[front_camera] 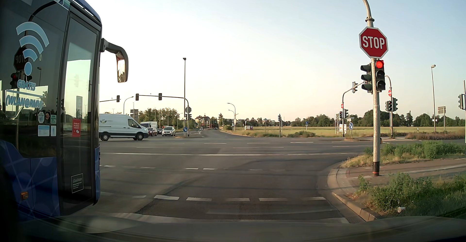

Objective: Follow the waypoints while adhering to traffic rules and regulations

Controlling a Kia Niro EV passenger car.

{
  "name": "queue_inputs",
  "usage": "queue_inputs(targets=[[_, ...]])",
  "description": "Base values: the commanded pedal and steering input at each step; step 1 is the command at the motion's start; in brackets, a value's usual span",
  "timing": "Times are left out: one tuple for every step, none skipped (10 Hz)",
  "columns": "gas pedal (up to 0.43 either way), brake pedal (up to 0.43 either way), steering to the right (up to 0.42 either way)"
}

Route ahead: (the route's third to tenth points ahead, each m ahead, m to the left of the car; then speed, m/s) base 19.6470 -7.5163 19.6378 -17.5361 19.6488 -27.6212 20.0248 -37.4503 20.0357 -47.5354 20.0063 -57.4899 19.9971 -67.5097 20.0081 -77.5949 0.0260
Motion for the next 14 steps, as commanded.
queue_inputs(targets=[[0.000, 0.232, 0.004], [0.000, 0.232, 0.004], [0.000, 0.232, 0.004], [0.000, 0.232, 0.004], [0.000, 0.232, 0.004], [0.000, 0.232, 0.004], [0.000, 0.232, 0.004], [0.000, 0.232, 0.004], [0.000, 0.232, 0.004], [0.000, 0.232, 0.004], [0.000, 0.232, 0.004], [0.000, 0.232, 0.004], [0.000, 0.232, 0.003], [0.000, 0.232, 0.004]])
